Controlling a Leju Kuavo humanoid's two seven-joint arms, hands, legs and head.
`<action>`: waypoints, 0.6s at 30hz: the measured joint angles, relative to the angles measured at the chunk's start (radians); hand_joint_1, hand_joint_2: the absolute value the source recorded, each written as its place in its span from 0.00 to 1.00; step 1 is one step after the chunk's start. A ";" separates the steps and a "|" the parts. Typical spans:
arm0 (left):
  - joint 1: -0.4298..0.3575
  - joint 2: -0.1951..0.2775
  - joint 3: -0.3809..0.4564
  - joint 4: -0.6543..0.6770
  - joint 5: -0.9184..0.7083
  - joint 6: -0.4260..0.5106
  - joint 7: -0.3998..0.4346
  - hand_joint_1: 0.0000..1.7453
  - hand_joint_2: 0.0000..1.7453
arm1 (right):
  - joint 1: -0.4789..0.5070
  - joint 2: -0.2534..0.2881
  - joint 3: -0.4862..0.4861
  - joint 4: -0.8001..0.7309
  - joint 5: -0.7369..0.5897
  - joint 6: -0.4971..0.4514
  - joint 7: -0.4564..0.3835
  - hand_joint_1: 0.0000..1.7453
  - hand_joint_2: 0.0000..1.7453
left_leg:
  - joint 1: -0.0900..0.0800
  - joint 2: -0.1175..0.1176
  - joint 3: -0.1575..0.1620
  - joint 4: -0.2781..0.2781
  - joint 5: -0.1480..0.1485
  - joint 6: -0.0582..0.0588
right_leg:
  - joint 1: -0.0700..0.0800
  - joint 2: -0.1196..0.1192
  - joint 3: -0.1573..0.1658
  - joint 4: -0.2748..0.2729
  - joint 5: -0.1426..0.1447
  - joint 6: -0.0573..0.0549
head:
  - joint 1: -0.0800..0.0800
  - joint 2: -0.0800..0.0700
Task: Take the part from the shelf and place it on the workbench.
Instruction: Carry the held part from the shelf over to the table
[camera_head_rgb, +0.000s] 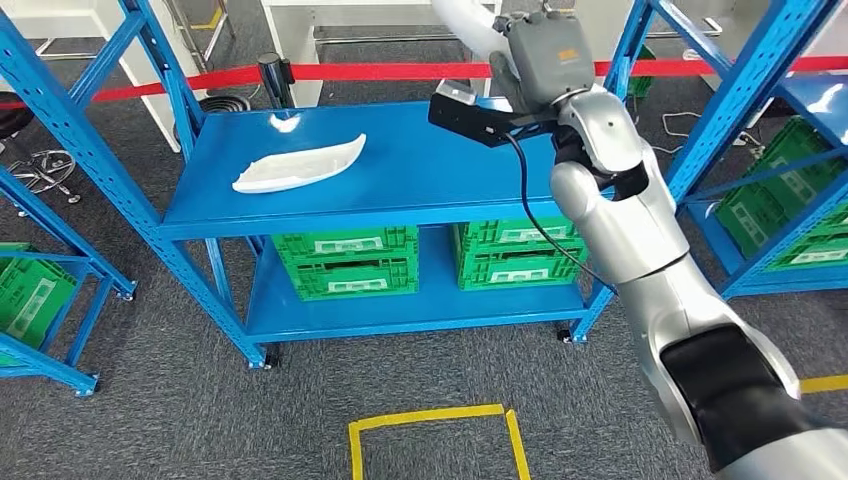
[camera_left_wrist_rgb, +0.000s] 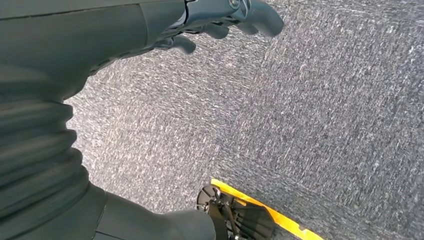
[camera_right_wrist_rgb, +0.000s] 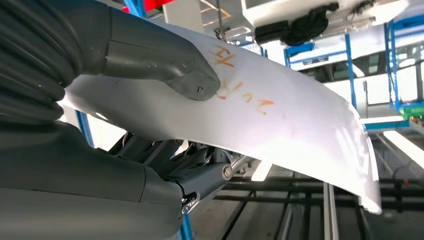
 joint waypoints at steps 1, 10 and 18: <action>0.000 0.001 0.000 0.000 0.000 0.000 -0.002 0.00 1.00 | -0.001 0.000 0.000 0.000 -0.001 0.000 0.001 1.00 1.00 | 0.001 -0.002 -0.005 0.002 -0.002 -0.006 | -0.002 -0.001 -0.006 -0.003 0.008 -0.008 | 0.000 0.000; -0.001 0.003 0.000 0.000 0.000 0.000 -0.004 0.00 1.00 | -0.002 0.000 -0.016 0.001 -0.013 -0.001 0.008 1.00 1.00 | 0.002 -0.005 0.019 0.220 -0.142 -0.014 | 0.000 -0.003 -0.127 -0.006 0.117 -0.027 | -0.003 0.000; -0.004 0.008 0.000 -0.002 -0.003 -0.006 -0.010 0.00 1.00 | 0.000 -0.016 -0.032 0.004 -0.033 0.001 -0.015 1.00 1.00 | -0.009 -0.001 0.148 -0.032 -0.122 0.038 | -0.007 -0.006 -0.161 0.002 0.129 0.021 | -0.006 0.000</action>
